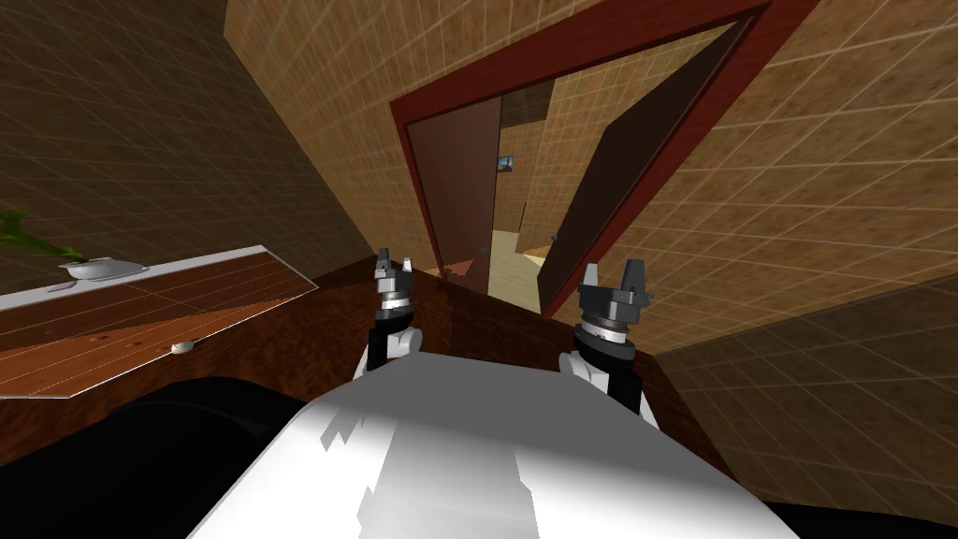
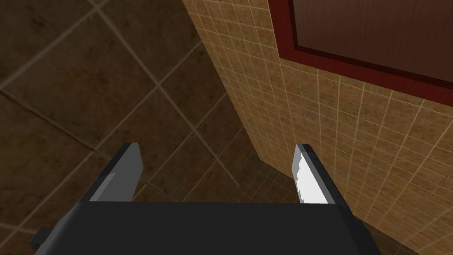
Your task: Push the door open
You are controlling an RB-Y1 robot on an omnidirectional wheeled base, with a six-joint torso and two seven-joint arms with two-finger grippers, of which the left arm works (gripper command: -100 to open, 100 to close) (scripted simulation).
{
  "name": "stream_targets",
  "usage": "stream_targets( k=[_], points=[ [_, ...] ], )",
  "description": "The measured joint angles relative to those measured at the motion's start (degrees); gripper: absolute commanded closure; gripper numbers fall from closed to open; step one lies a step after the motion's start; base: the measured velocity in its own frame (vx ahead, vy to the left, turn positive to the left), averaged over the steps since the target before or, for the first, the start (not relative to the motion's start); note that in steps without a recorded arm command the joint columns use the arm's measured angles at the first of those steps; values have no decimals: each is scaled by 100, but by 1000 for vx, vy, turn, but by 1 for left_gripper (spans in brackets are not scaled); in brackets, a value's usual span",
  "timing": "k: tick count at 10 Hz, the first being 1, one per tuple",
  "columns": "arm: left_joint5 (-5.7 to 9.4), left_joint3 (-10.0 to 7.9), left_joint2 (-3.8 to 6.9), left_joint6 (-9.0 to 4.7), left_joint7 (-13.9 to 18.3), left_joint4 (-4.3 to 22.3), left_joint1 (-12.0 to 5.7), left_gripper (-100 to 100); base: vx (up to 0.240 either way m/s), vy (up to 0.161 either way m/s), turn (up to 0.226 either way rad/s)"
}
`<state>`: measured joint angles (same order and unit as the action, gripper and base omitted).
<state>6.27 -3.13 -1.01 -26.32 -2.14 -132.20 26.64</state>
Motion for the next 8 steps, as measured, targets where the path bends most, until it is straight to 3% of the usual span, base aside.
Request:
stream_targets(
  k=[8],
  points=[
    [-128, 55, 254, -194, 123, 1043, -391, -100, 116, 8, -15]
  ],
)
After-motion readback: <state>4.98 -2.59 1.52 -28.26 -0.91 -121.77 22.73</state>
